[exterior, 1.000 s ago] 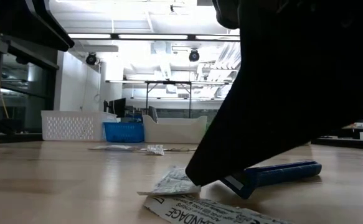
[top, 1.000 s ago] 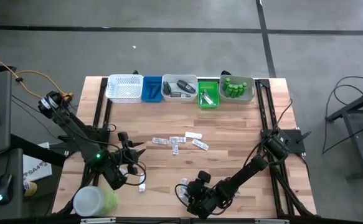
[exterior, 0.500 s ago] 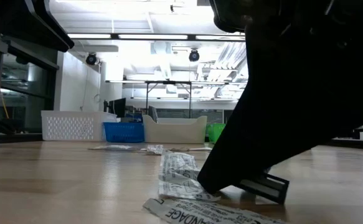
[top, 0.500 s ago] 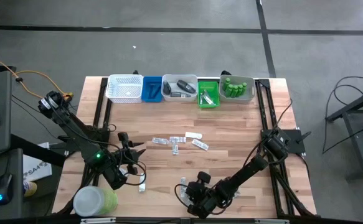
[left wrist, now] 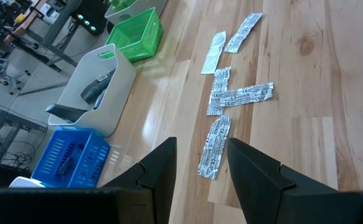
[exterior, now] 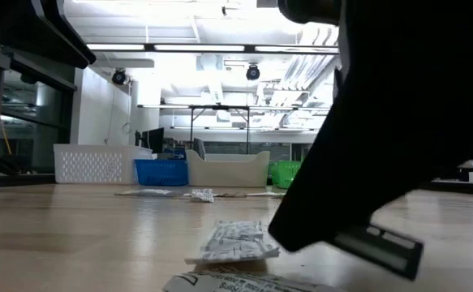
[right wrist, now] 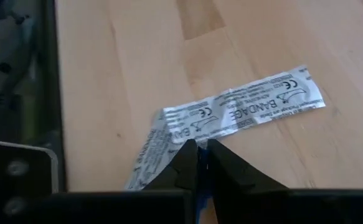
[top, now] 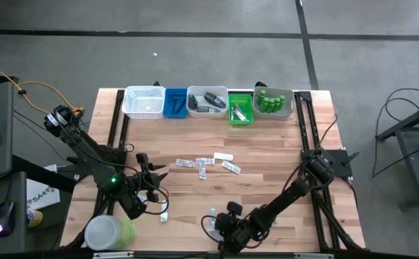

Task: Pick & Place Travel size toiletries
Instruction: Put the razor into the blue bin

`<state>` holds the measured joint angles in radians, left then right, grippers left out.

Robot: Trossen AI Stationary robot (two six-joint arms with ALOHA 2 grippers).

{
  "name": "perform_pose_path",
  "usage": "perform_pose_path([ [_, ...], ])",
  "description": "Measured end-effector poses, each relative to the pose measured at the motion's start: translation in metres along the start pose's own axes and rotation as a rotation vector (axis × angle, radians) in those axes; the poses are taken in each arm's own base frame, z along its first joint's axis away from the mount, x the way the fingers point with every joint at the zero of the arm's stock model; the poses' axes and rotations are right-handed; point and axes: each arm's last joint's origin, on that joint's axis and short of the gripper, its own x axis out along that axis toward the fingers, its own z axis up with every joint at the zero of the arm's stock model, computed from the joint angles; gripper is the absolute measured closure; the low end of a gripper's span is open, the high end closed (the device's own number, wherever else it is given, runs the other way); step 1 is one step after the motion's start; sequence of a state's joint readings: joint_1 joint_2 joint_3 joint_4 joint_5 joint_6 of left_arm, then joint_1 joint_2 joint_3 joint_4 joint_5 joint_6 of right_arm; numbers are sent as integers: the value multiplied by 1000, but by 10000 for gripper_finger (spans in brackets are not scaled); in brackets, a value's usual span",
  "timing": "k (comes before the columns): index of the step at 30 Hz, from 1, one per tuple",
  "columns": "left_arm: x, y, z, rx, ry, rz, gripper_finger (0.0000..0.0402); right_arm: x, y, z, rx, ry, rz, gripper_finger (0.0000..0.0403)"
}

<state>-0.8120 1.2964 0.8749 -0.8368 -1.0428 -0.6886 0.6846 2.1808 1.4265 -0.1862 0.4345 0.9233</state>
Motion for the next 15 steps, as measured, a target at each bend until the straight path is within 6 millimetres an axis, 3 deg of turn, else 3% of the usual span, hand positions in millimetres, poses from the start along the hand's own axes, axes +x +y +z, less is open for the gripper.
perform_pose_path([
  [15, 0, -1, 0, -5, 5, -11, 261, 2, -6, 10, -29, 2, -2, 390],
])
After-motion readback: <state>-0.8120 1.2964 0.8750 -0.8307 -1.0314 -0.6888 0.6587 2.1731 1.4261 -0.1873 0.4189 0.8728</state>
